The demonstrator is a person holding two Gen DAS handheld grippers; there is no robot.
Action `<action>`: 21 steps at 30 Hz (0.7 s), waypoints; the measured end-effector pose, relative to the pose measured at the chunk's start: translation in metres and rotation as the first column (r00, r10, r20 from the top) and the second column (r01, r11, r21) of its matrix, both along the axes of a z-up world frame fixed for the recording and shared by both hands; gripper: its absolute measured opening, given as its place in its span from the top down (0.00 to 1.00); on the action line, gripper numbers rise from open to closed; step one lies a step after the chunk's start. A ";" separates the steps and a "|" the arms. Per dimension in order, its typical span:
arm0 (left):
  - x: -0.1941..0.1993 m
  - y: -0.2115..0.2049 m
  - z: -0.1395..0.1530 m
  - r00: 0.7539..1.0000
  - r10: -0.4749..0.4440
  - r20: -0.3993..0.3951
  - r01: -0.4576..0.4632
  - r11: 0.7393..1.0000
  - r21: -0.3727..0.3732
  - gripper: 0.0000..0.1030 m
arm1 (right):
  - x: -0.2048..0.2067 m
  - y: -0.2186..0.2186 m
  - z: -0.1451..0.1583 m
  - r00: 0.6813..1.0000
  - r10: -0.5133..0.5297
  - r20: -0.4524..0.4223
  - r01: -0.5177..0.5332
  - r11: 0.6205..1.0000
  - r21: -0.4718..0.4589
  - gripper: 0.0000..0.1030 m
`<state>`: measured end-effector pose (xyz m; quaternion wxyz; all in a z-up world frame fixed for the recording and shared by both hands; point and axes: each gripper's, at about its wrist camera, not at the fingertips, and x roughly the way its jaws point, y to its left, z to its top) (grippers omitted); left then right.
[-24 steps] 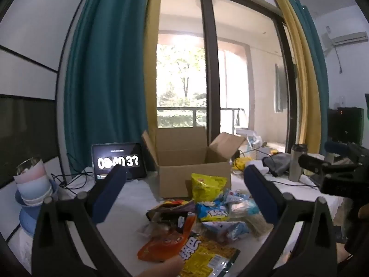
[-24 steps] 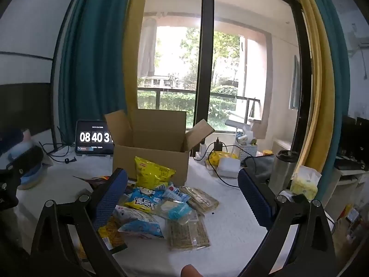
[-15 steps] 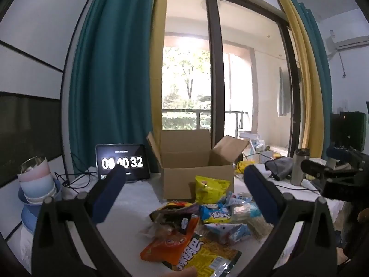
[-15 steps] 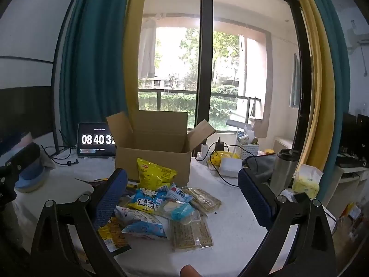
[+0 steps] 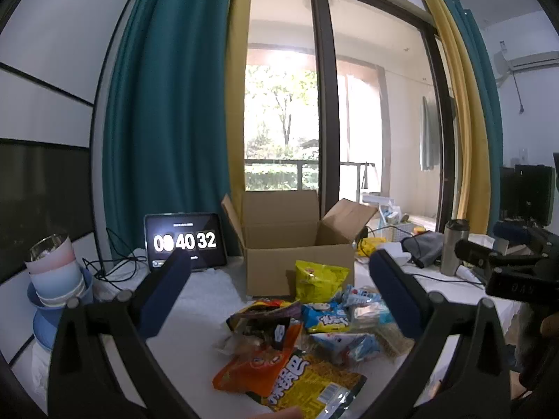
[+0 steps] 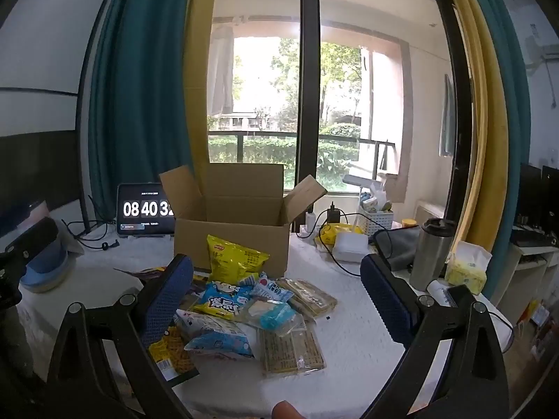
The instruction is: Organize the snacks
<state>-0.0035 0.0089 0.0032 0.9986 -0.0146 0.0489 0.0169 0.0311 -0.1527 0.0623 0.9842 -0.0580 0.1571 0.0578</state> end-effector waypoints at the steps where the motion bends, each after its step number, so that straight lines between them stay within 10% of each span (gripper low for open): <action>1: 0.000 0.000 0.001 1.000 0.002 0.000 -0.002 1.000 0.001 0.00 | 0.000 0.000 0.000 1.000 0.002 -0.002 -0.002 1.000 -0.001 0.05; 21: 0.003 0.000 -0.001 1.000 0.011 -0.012 -0.011 1.000 0.013 0.00 | 0.002 -0.002 -0.003 1.000 0.005 -0.017 -0.004 1.000 0.012 0.05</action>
